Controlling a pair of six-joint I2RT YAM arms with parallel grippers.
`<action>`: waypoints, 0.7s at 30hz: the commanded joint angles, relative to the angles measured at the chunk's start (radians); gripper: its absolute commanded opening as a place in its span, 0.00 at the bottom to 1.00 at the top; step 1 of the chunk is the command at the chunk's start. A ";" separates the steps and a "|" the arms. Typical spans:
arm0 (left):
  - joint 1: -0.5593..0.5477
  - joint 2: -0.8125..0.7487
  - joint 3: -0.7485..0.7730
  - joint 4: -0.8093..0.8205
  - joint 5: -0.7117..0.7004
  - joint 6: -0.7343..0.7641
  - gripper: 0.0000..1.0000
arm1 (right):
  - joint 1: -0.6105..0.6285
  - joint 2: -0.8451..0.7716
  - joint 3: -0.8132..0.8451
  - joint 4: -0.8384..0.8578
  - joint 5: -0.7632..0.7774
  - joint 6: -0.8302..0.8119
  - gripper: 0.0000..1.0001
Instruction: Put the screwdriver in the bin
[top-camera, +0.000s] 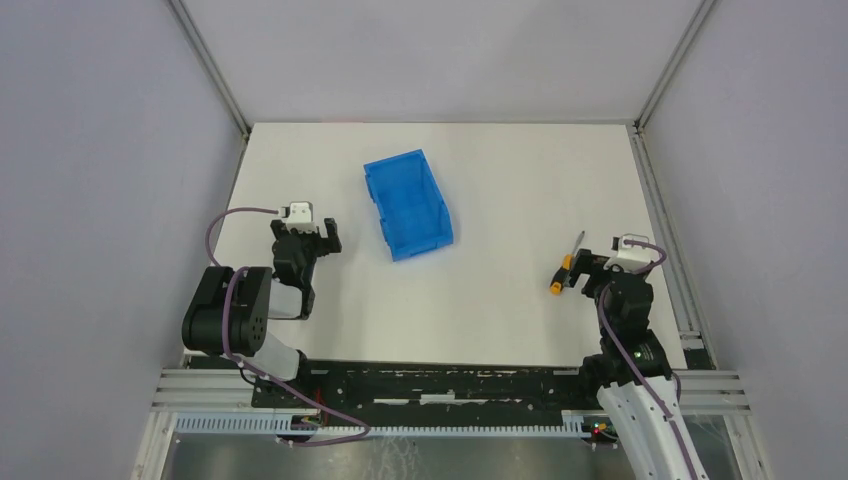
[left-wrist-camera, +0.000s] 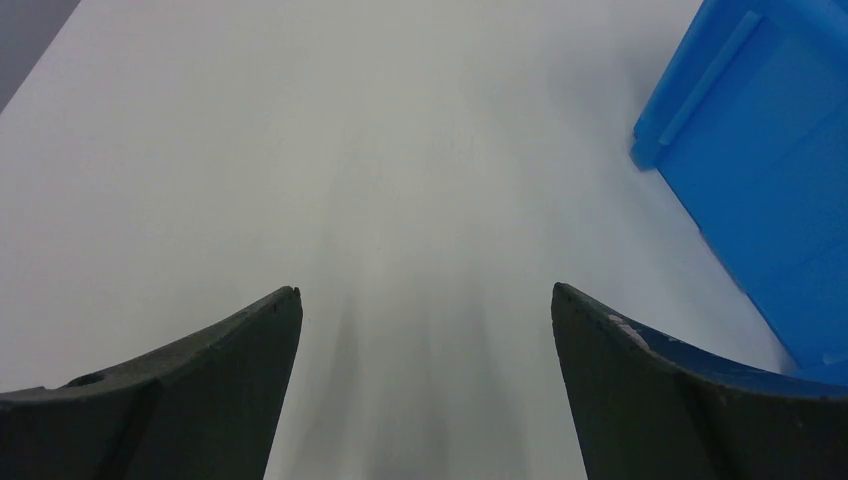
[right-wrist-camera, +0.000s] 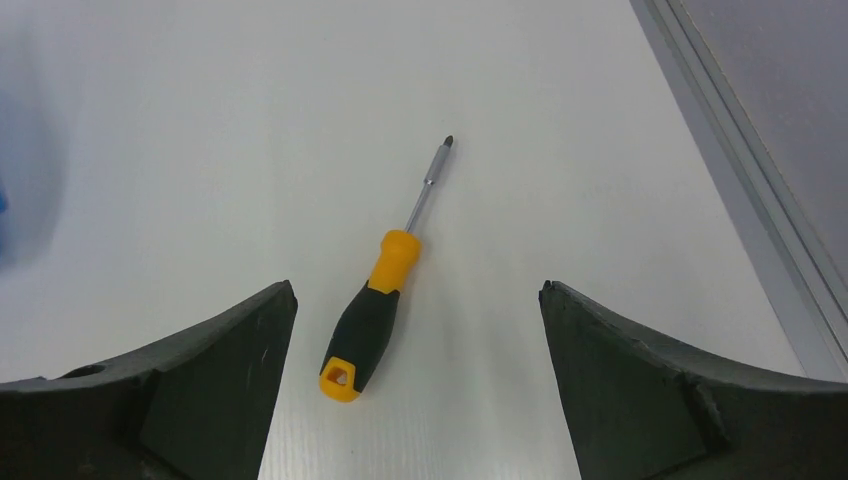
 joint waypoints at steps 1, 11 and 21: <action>0.005 -0.016 0.004 0.026 0.008 -0.021 1.00 | -0.001 0.006 0.031 0.051 0.099 0.046 0.98; 0.005 -0.016 0.004 0.026 0.007 -0.021 1.00 | -0.002 0.473 0.552 -0.127 0.124 0.004 0.98; 0.005 -0.015 0.004 0.026 0.007 -0.021 1.00 | -0.020 1.118 0.685 -0.243 -0.035 0.008 0.96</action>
